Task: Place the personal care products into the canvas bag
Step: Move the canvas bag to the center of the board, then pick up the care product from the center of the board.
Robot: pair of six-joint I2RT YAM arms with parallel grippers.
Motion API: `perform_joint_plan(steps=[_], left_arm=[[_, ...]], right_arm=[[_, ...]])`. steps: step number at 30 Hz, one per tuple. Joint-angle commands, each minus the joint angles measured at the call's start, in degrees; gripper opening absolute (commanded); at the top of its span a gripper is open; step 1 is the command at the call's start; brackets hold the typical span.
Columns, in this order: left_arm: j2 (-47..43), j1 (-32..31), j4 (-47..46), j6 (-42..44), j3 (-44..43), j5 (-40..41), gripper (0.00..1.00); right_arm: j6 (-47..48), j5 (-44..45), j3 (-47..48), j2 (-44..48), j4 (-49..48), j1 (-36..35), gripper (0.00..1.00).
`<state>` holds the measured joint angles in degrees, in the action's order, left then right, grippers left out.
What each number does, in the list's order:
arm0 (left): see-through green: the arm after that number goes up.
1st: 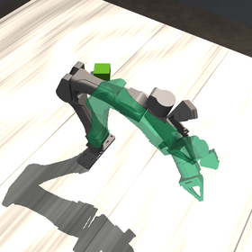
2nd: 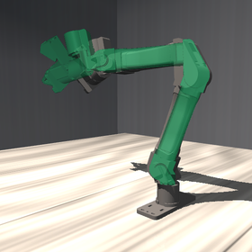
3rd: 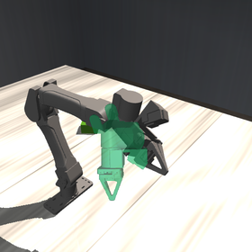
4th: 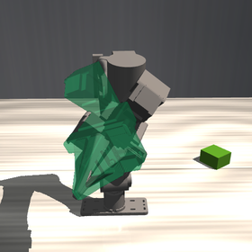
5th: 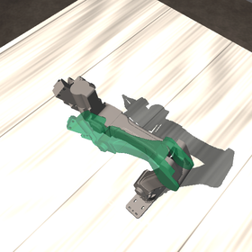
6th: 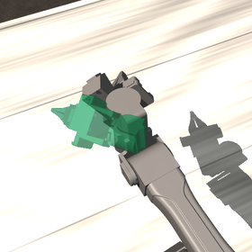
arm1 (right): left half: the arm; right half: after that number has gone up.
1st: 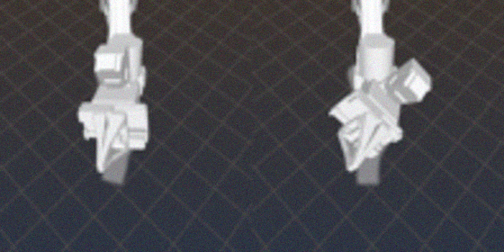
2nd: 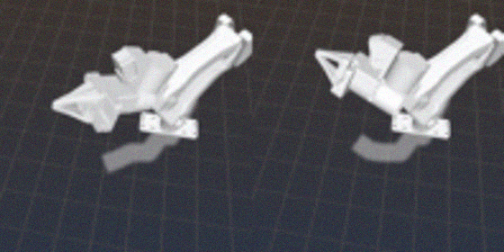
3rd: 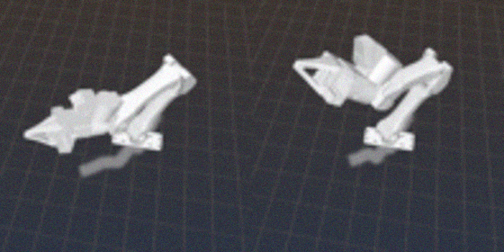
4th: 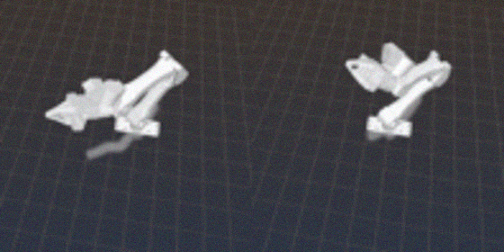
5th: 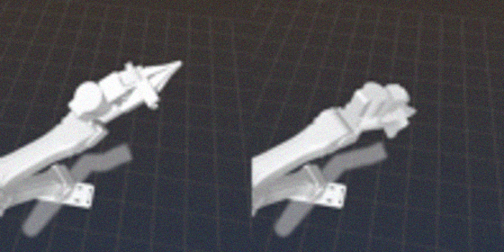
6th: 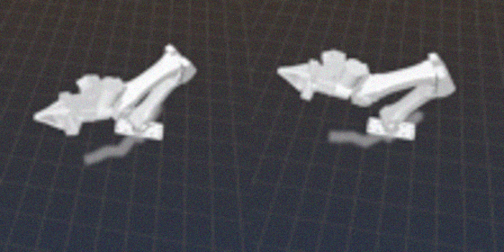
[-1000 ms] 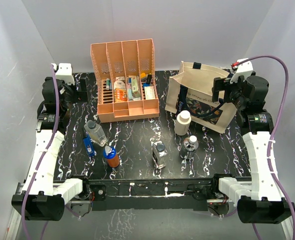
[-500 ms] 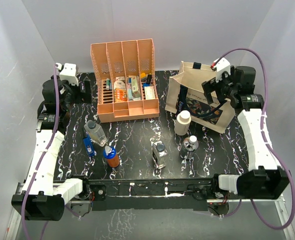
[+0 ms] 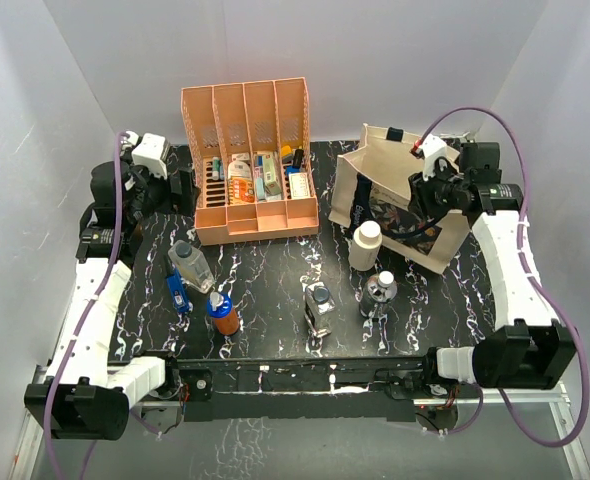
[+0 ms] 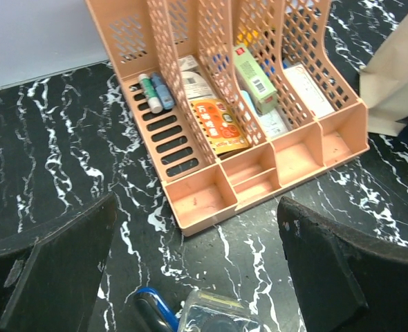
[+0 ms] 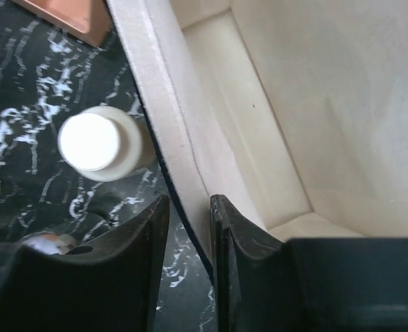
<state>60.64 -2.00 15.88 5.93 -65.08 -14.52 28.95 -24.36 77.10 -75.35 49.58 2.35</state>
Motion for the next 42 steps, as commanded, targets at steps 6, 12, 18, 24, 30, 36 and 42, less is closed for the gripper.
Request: perform_joint_plan(steps=[6,12,18,24,30,36,42], left_arm=[[0.93,-0.20,-0.84,-1.15,0.60,-9.57,0.97],[0.63,-0.20,-0.38,-1.27,0.91,-9.56,0.97],[0.79,-0.15,0.43,-0.78,1.01,-9.43,0.97],[0.99,-0.11,0.78,0.69,1.36,-8.86,0.97],[1.88,-0.12,0.21,0.70,1.36,-9.03,0.97],[1.94,-0.12,0.11,1.09,1.59,-8.43,0.97],[2.03,-0.11,-0.05,1.39,1.88,-8.39,0.97]], right_arm=[[-14.89,-6.95,-2.59,7.20,-1.36,-1.89,0.22],[-14.38,-12.79,-4.30,9.65,-1.20,-3.90,0.22],[-7.18,-21.57,-3.28,12.69,4.22,-4.54,0.46],[8.84,-18.00,-5.05,14.79,17.79,-7.12,0.82],[14.43,-12.66,-10.93,17.43,20.20,-9.43,0.91],[15.40,-7.25,-17.77,17.05,15.94,-12.49,0.88],[14.83,-7.87,-20.78,16.59,10.81,-13.66,0.80]])
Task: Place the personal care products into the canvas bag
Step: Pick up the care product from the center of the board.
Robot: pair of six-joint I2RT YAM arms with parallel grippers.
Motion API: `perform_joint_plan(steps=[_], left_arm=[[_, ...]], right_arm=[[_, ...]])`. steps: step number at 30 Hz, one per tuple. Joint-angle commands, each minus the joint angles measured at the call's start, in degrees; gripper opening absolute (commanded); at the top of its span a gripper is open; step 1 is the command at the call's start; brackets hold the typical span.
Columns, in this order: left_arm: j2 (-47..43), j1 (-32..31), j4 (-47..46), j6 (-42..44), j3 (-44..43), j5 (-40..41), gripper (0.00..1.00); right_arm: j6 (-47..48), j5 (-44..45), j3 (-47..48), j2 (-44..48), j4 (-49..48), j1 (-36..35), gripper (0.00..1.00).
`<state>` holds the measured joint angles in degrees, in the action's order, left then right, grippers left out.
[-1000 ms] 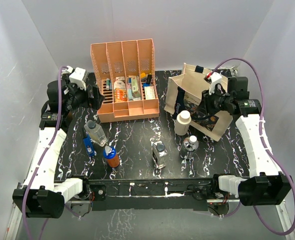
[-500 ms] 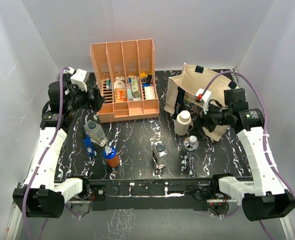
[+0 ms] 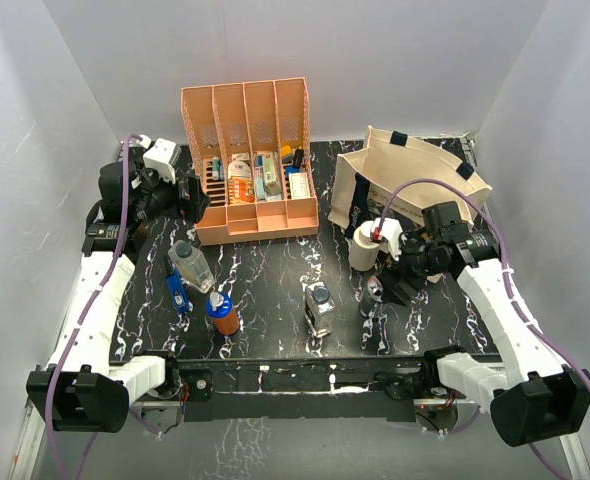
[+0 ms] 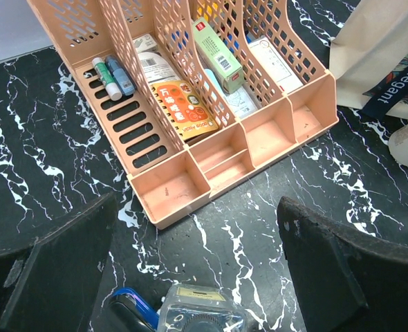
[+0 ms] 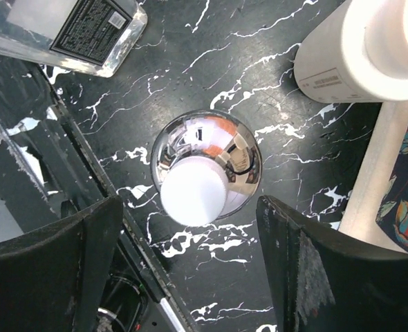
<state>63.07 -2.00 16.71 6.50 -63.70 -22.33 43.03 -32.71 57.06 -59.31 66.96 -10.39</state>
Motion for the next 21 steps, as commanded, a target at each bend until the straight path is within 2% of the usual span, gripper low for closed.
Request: perform_joint_plan(steps=[1,5,13,15,17,19,21], left_arm=[[-0.34,-0.13,-0.87,0.83,0.46,-0.54,0.97],[-0.36,-0.13,-0.63,0.76,0.25,-0.48,0.97],[-0.45,-0.11,-0.98,1.78,1.03,0.16,0.97],[-0.44,-0.15,-0.98,1.93,1.12,0.11,0.97],[-0.49,-0.11,-0.98,1.91,1.12,-0.06,0.97],[-0.28,-0.11,-1.10,1.88,1.06,-0.16,0.97],[-0.14,-0.10,-1.04,1.91,0.95,-0.26,0.97]], right_arm=[[0.45,0.93,-1.11,0.45,-7.33,-1.33,0.78],[0.04,1.18,-1.86,0.37,-9.10,-2.57,0.75],[0.22,0.42,-2.91,0.06,-11.03,-3.82,0.58],[0.15,0.61,-2.99,0.18,-11.22,-3.84,0.49],[-0.31,1.24,-2.81,0.54,-11.72,-3.84,0.27],[-1.15,1.95,-2.65,1.65,-13.01,-3.82,0.10],[-1.91,2.10,-2.26,3.63,-14.24,-3.80,0.08]])
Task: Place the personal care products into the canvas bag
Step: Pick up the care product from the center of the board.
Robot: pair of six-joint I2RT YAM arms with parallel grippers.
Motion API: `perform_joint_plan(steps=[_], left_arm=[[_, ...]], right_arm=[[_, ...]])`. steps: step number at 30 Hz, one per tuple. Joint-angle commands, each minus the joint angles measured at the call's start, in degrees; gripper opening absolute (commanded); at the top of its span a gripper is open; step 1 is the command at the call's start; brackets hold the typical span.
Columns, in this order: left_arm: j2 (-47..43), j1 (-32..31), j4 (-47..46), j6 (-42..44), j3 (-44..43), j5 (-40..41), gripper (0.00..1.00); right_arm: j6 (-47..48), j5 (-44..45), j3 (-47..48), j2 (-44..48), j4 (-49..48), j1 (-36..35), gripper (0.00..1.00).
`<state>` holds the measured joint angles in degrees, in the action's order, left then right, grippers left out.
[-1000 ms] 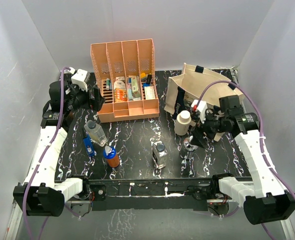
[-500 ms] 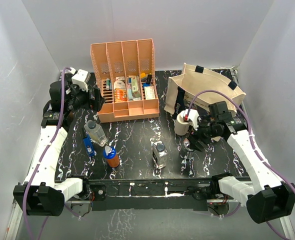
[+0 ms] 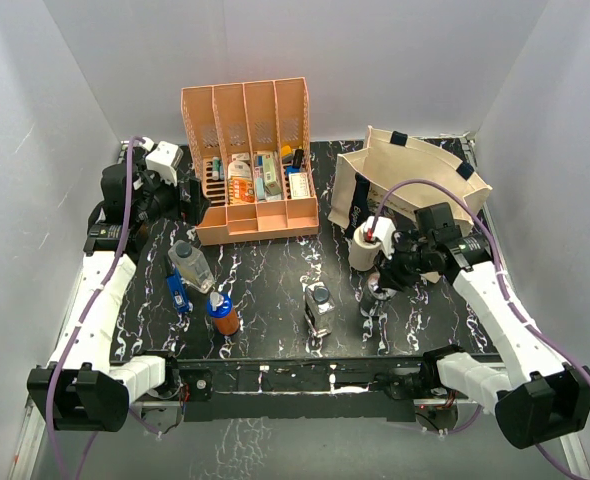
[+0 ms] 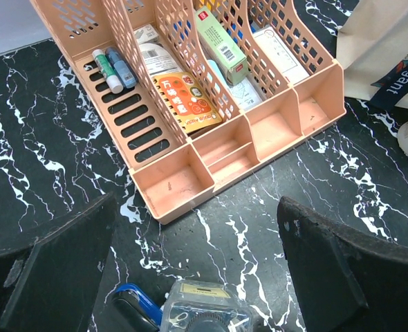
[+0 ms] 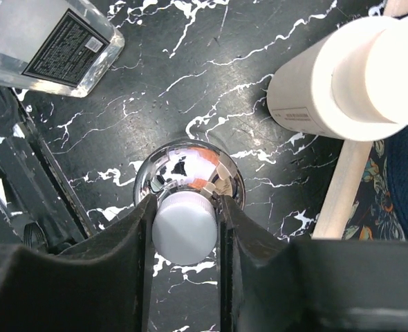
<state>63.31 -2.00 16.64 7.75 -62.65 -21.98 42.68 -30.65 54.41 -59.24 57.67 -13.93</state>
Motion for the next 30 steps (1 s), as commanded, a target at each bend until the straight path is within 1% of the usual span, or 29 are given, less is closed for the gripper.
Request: perform_joint_plan(steps=[1,4,6,9,13,15,19,24,30], left_arm=[[-0.25,-0.11,-0.93,0.68,-0.17,-0.61,0.97],[0.04,-0.11,-0.74,0.75,-0.32,-0.45,0.97],[0.34,-0.19,-0.73,0.75,-0.44,-0.27,0.97],[0.89,-0.12,-0.87,0.79,-0.57,-0.18,0.97],[0.55,-0.11,-1.26,1.18,0.43,0.21,0.97],[0.35,-0.12,-1.26,1.62,0.82,0.80,0.97],[0.24,-0.12,-1.35,1.76,1.02,1.02,0.97],[-0.04,-0.11,-1.44,1.89,0.87,1.46,0.97],[-0.79,-0.15,-1.69,1.40,0.59,0.82,0.97]], right_arm=[[-2.24,-0.06,0.88,4.36,-5.60,-0.30,0.08],[-4.04,-1.25,3.99,5.42,-6.10,-0.30,0.08],[-4.31,-2.71,7.20,4.73,-4.65,-0.30,0.08],[-2.23,-5.70,11.70,3.80,-2.12,-0.30,0.08],[-2.07,-6.99,18.45,3.02,-2.71,-0.30,0.08],[-3.44,-6.71,23.15,1.31,-3.31,-0.29,0.08],[-8.38,-4.56,33.29,-3.20,-5.90,-0.33,0.08],[-16.55,0.50,48.21,-10.19,-9.64,-0.33,0.08],[-22.12,10.60,65.07,-20.49,-12.51,-0.30,0.08]])
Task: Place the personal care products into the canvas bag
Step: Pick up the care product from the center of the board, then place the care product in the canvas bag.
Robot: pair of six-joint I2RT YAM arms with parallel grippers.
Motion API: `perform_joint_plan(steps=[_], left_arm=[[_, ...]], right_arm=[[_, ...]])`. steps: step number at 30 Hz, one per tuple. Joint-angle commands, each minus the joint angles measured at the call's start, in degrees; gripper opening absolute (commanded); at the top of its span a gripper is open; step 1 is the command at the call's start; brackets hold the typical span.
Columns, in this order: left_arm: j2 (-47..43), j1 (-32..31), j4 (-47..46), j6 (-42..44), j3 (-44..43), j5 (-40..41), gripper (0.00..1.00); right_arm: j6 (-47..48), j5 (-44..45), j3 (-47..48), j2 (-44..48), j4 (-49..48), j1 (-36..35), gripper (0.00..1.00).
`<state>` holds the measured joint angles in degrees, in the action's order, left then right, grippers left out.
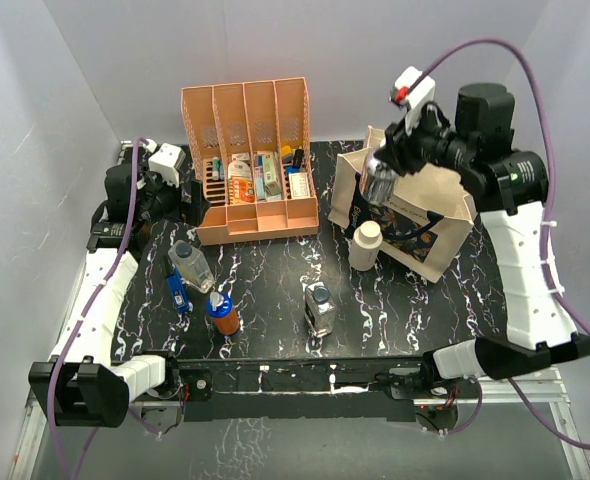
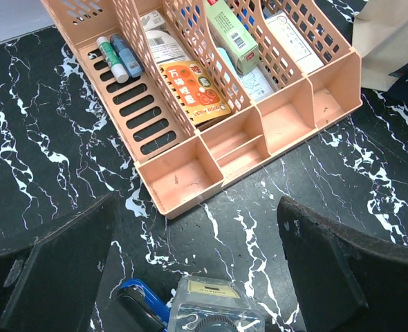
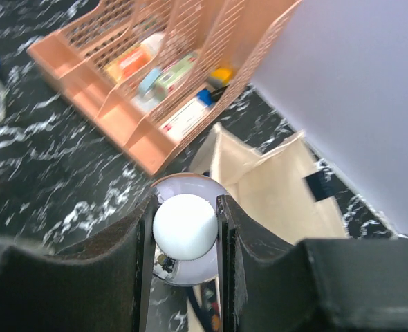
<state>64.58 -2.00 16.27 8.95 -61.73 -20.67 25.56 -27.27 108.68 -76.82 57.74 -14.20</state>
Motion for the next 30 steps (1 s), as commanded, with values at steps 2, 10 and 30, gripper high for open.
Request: perform_joint_plan(steps=[2,10,30], left_arm=[[-2.49,-0.11,-1.26,-0.07,-0.46,-0.59,0.97],[-3.31,-0.11,-1.53,-0.44,0.03,-1.10,0.97],[-3.23,-0.11,-1.42,-1.01,1.18,-2.61,0.97]], right_arm=[[-5.90,9.70,14.39,-6.03,-12.33,0.24,0.08],[-5.45,14.80,9.87,-10.24,-18.16,4.35,0.08],[-12.81,5.51,-23.24,-12.51,-48.05,7.87,0.08]])
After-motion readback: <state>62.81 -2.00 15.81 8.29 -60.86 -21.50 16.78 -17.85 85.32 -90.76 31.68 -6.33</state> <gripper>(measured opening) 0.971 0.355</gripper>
